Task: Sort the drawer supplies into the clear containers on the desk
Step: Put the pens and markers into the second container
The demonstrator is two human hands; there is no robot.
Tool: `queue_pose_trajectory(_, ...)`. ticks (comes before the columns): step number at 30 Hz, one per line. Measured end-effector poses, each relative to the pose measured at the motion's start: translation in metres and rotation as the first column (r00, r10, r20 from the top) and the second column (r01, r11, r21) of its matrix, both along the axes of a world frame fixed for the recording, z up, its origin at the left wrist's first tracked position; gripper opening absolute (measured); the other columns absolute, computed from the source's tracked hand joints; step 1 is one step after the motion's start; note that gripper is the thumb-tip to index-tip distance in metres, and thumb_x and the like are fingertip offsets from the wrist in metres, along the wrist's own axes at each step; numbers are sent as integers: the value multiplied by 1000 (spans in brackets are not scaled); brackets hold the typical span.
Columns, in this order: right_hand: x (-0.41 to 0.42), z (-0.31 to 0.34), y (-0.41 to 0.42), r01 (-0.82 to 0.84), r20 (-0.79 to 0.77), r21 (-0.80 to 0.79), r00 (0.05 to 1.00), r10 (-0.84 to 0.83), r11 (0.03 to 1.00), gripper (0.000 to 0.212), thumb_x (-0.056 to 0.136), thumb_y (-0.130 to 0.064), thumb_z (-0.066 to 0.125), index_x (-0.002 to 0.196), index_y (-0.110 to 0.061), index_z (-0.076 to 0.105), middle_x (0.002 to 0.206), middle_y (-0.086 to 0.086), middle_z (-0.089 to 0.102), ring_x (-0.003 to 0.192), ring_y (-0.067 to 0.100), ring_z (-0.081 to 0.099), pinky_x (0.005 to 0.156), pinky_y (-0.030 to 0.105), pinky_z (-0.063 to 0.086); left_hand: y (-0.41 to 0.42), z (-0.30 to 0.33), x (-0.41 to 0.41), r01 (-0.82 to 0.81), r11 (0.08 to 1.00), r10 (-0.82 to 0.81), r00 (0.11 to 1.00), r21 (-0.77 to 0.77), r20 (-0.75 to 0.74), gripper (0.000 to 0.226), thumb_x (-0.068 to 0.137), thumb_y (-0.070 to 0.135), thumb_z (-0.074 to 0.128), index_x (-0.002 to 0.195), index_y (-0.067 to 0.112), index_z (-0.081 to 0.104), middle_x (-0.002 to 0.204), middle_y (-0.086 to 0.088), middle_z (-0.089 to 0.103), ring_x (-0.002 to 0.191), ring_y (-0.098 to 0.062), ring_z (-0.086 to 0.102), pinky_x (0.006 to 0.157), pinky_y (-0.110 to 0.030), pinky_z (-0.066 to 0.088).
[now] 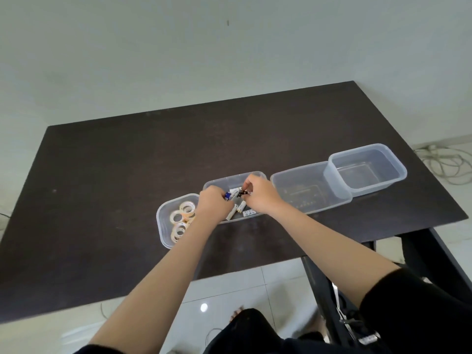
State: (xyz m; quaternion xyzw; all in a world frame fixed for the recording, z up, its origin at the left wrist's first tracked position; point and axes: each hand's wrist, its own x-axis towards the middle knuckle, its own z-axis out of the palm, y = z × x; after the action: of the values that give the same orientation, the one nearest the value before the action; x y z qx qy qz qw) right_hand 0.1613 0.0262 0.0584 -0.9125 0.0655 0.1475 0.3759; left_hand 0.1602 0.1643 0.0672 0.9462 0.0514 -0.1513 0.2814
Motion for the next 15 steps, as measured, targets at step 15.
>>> queue_pose_trajectory(15,-21,11,-37,-102,160,142,984,78,985,32,81,-5,71,110,-19,68,136,-3,56,112,15,61,91,30,50,-5,-16,-43,44,957,20,976,-285,216,41,84,9,62,125,13,57,124,-3,60,116,-19,54,92,-19,36)
